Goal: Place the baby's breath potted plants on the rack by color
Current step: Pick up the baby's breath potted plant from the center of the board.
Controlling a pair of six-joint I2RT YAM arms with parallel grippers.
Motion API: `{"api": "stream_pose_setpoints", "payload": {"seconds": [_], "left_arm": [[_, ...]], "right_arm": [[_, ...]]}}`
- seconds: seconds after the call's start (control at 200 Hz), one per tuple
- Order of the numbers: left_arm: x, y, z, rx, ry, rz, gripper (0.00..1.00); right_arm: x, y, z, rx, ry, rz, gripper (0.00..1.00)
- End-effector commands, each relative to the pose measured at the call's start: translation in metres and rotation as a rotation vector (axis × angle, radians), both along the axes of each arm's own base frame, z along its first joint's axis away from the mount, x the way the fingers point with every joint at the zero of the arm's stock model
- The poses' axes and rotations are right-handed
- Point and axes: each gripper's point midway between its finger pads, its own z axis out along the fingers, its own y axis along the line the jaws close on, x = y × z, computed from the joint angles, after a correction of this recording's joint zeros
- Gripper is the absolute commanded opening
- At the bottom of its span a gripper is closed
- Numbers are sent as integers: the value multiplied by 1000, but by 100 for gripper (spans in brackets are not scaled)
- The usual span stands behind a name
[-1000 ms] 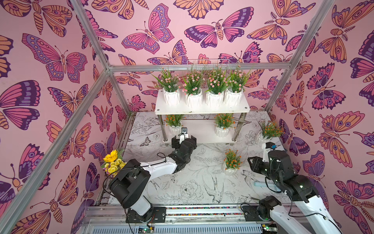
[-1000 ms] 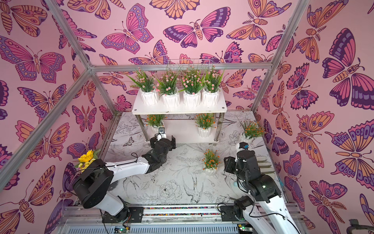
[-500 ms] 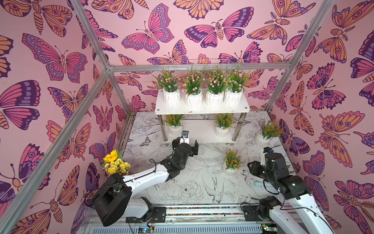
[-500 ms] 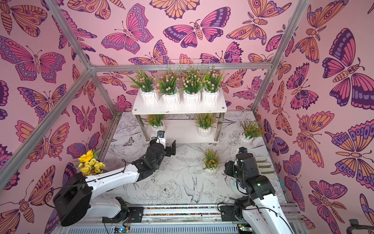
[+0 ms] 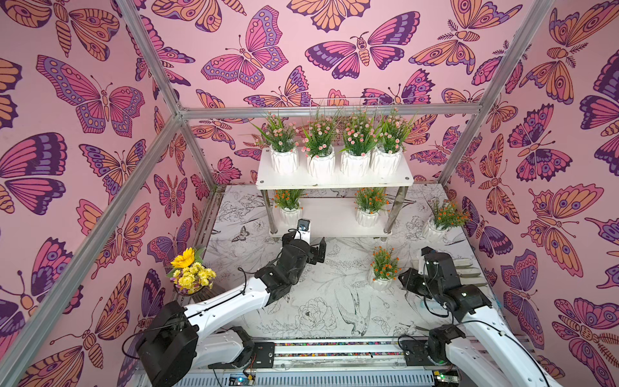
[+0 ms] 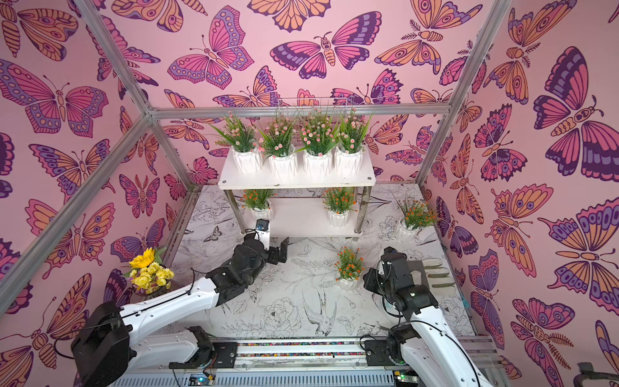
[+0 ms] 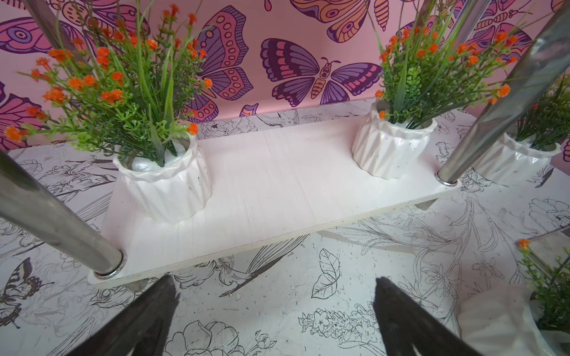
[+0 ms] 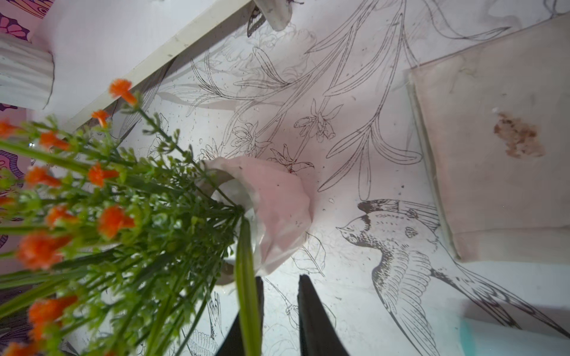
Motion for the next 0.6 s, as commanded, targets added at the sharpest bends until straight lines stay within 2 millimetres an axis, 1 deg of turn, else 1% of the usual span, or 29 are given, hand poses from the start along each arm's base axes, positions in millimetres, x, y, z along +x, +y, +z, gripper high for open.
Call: {"api": "stream_pose_setpoints", "payload": {"seconds": [0.0, 0.325, 0.596], "left_arm": [[-3, -1, -19, 35, 51, -12, 100], [-6, -12, -22, 31, 67, -77, 100], [-9, -12, -21, 28, 63, -89, 100]], "right_arm": [[11, 6, 3, 28, -32, 11, 23], [21, 11, -3, 17, -7, 39, 23], [25, 10, -6, 2, 0, 40, 23]]}}
